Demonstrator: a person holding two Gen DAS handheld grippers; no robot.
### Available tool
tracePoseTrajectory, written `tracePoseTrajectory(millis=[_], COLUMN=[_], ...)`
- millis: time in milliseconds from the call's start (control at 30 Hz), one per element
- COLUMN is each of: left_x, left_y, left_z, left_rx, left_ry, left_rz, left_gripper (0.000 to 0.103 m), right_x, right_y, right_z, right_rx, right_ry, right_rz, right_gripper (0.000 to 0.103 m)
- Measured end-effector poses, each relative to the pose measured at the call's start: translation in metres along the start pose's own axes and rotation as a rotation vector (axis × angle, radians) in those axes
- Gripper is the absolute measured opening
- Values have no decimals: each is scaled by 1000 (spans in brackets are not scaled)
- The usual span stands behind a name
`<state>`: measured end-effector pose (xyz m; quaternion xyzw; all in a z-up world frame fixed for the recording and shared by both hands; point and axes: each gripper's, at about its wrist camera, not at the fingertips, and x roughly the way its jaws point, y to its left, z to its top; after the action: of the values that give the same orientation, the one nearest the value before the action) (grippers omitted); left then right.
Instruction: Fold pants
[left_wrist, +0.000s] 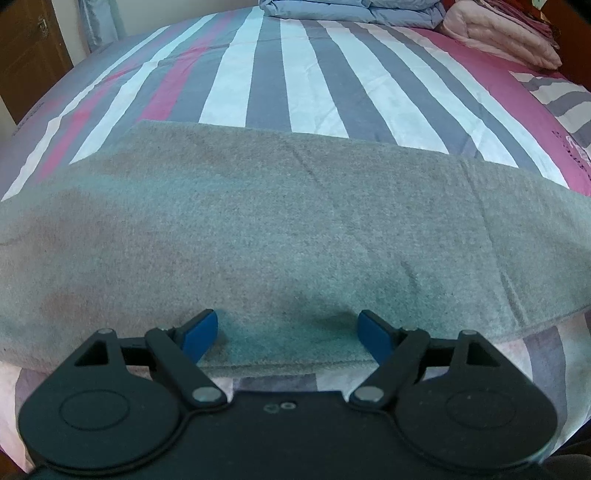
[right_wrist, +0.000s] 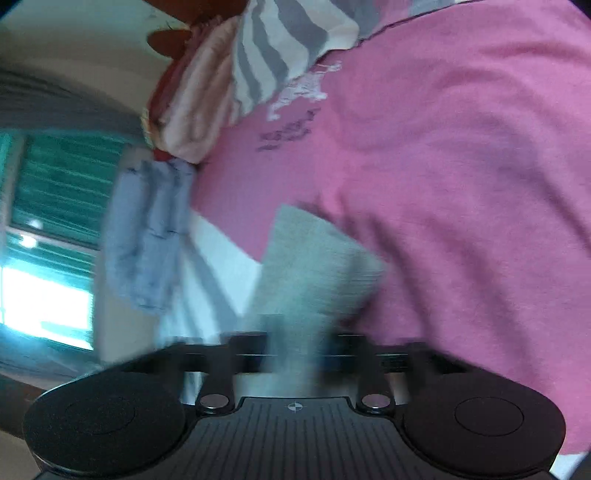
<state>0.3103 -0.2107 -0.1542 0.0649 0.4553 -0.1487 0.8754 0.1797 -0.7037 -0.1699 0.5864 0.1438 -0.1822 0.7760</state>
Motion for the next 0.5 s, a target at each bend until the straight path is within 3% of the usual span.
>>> tracePoseTrajectory(millis=[133, 267, 367, 500], left_x=[-2, -9, -16, -24], left_y=[2, 14, 35, 74], left_z=[0, 2, 7, 11], left_rx=[-2, -40, -76, -136], left_ry=[-4, -15, -29, -44], left_rz=[-5, -14, -12, 12], left_gripper=[75, 73, 73, 73], right_x=[-12, -15, -14, -4], right_y=[21, 83, 130, 184], right_z=[-14, -33, -68, -147], right_rx=[-145, -435, -597, -792], right_ry=[-74, -124, -107, -20], right_rz=[-24, 20, 95, 215], right_gripper=[10, 10, 10, 10])
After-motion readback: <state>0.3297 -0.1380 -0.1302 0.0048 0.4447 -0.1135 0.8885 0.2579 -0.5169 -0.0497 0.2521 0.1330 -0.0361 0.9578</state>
